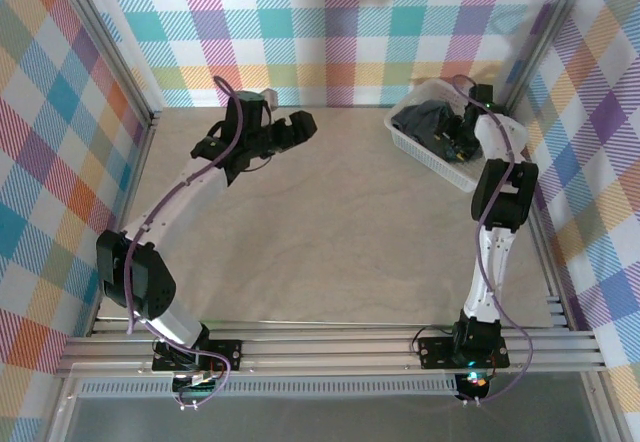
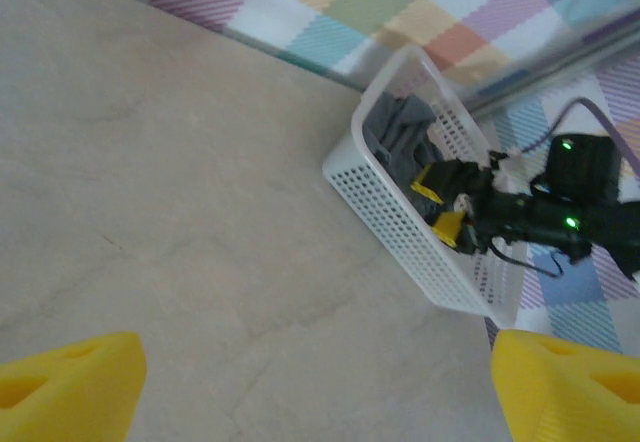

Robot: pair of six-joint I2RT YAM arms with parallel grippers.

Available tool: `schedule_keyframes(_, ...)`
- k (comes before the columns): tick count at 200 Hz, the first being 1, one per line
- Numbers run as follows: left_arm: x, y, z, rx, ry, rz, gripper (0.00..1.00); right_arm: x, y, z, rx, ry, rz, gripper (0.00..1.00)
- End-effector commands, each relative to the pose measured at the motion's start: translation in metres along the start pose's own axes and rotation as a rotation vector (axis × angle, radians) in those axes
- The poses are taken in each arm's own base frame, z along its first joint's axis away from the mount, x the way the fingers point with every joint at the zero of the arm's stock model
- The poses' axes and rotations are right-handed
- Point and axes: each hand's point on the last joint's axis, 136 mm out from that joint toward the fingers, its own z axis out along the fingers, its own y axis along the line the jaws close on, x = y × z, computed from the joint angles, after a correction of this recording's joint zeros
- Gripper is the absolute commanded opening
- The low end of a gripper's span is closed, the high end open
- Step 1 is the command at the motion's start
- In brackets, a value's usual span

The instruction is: Fold and stack the t-shirts

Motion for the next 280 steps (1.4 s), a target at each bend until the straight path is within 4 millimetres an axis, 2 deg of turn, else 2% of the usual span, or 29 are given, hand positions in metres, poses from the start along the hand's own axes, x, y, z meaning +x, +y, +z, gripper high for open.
schedule_keyframes(1, -0.002, -0.013, -0.023, 0.018, -0.011, 0.017, 0.88, -0.004, 0.013, 0.005, -0.053, 0.025, 0.046, 0.71)
schedule_keyframes(17, 0.001, -0.011, -0.026, 0.006, -0.006, 0.011, 0.87, -0.005, 0.016, 0.015, -0.076, 0.035, 0.070, 0.62)
schedule_keyframes(42, 0.003, -0.006, -0.032, -0.022, -0.002, 0.014, 0.86, -0.018, 0.018, 0.012, -0.076, -0.010, 0.101, 0.37)
schedule_keyframes(54, 0.004, -0.003, -0.035, -0.037, -0.008, 0.014, 0.85, -0.025, 0.008, 0.008, -0.046, -0.033, 0.155, 0.24)
schedule_keyframes(72, 0.006, -0.001, -0.038, -0.043, -0.008, 0.018, 0.85, -0.031, -0.019, 0.005, 0.005, -0.040, 0.257, 0.00)
schedule_keyframes(88, 0.009, 0.001, -0.040, -0.048, -0.001, 0.022, 0.84, -0.035, -0.041, -0.005, 0.070, -0.072, 0.294, 0.00)
schedule_keyframes(108, 0.013, 0.004, -0.043, -0.057, 0.005, 0.028, 0.84, -0.043, -0.063, -0.030, 0.126, -0.157, 0.319, 0.00)
schedule_keyframes(136, 0.017, 0.006, -0.046, -0.060, 0.008, 0.025, 0.84, -0.050, -0.082, -0.069, 0.163, -0.258, 0.359, 0.00)
schedule_keyframes(148, 0.019, 0.008, -0.047, -0.062, 0.009, 0.023, 0.84, -0.053, -0.082, -0.084, 0.163, -0.294, 0.348, 0.00)
schedule_keyframes(161, 0.019, 0.008, -0.049, -0.060, 0.007, 0.022, 0.84, -0.062, -0.064, -0.096, 0.073, -0.335, 0.306, 0.00)
schedule_keyframes(191, 0.023, 0.011, -0.048, -0.069, 0.015, 0.014, 0.84, -0.074, 0.016, -0.118, -0.136, -0.358, 0.082, 0.00)
schedule_keyframes(211, 0.023, 0.011, -0.047, -0.063, 0.019, 0.005, 0.84, -0.081, 0.055, -0.155, -0.183, -0.430, -0.009, 0.00)
schedule_keyframes(230, 0.023, 0.011, -0.048, -0.066, 0.013, -0.001, 0.82, -0.089, 0.077, -0.220, -0.222, -0.554, -0.006, 0.00)
schedule_keyframes(245, 0.022, 0.012, -0.050, -0.074, 0.003, -0.004, 0.81, -0.090, 0.097, -0.287, -0.278, -0.685, -0.022, 0.00)
schedule_keyframes(264, 0.019, 0.017, -0.052, -0.101, -0.015, -0.009, 0.81, -0.080, 0.133, -0.366, -0.406, -0.825, -0.091, 0.00)
schedule_keyframes(280, 0.016, 0.027, -0.057, -0.172, -0.034, -0.014, 0.81, -0.061, 0.169, -0.419, -0.541, -0.895, -0.191, 0.00)
